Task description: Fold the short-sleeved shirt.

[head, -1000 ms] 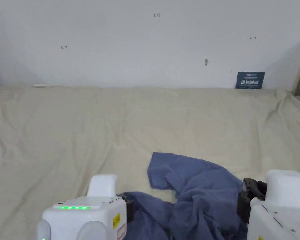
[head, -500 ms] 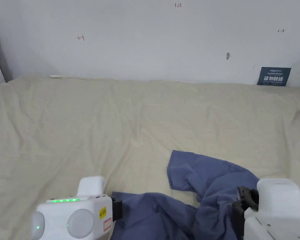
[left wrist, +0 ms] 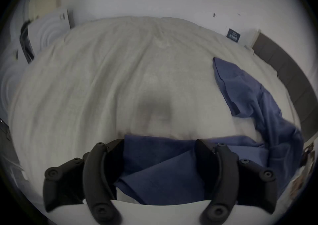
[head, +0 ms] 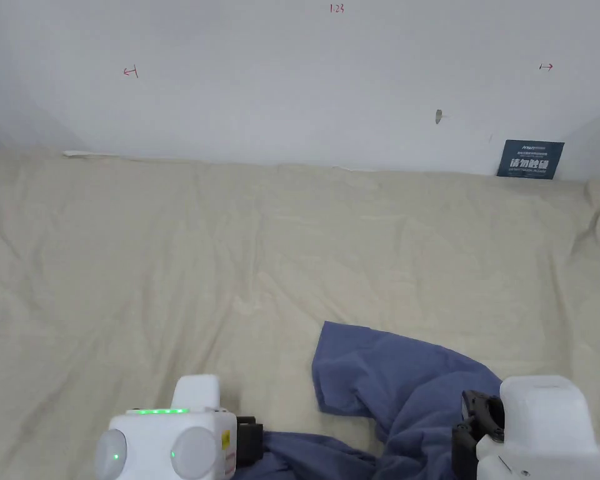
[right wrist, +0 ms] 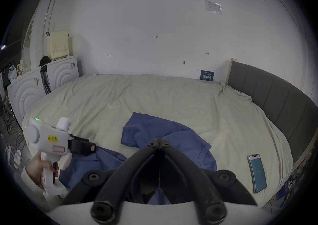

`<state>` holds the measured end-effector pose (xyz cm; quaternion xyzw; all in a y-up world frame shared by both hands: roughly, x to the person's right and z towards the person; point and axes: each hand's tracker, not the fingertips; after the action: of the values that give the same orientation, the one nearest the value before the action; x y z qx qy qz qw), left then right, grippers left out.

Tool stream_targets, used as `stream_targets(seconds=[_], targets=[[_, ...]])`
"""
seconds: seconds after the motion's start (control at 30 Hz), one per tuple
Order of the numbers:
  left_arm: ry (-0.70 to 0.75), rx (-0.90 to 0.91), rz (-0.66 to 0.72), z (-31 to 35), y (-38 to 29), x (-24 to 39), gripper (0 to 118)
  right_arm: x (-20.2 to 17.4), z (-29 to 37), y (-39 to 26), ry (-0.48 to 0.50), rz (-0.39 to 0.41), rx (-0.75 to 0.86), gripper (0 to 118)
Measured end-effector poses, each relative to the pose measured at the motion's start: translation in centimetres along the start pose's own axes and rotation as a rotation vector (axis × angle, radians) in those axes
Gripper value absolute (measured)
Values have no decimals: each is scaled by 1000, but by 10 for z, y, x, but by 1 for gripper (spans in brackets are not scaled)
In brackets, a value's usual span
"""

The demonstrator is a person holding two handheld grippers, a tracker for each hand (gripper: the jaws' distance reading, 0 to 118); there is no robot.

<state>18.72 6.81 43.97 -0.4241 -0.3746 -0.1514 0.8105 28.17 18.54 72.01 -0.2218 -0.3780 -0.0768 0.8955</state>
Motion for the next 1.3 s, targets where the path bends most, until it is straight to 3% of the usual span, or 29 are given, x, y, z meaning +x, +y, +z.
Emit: stream_targets(seconds=[0.07,0.1,0.13,0.17,0.3,0.53,0.57,0.6,0.63,0.67,0.7,0.8,0.83,0.97,1.13,1.2,1.23,1.3], targets=[[-3,19,-34,1,0,6,72,4,-7,3,-4,-4,-4,0],[-49,31,-45,2,1,7,53,6,-11,3,-2,-14,-9,0],[-38,28,-27,4,2,11,17,9,-14,4,4,-29,-14,0],[51,43,-47,7,2,10,12,12,-17,4,7,-37,-16,0],[48,36,-168,17,4,21,11,29,-32,14,3,-22,-31,0],[16,82,-62,55,9,10,11,77,-101,50,137,-51,-114,0],[16,104,-63,60,8,10,11,83,-112,53,143,-59,-116,5],[12,100,-66,66,8,9,11,92,-126,57,182,-88,-132,21],[9,108,-69,73,9,9,11,100,-141,60,194,-98,-172,54],[8,126,-72,77,8,9,11,105,-152,62,201,-110,-204,79],[6,125,-68,80,10,10,11,112,-169,64,233,-114,-244,92],[-1,139,-59,82,11,11,11,121,-211,67,262,-113,-319,92],[3,137,-59,80,12,13,11,119,-223,68,225,-91,-355,92],[15,121,-64,73,12,15,11,106,-271,62,250,21,-473,92],[2,112,-41,69,15,9,11,99,-319,36,206,26,-674,90],[1,106,-37,68,15,9,11,90,-304,40,163,77,-605,86],[3,107,-39,67,16,9,11,85,-298,43,160,126,-583,70],[15,99,-47,65,15,11,11,88,-297,44,120,174,-559,22]])
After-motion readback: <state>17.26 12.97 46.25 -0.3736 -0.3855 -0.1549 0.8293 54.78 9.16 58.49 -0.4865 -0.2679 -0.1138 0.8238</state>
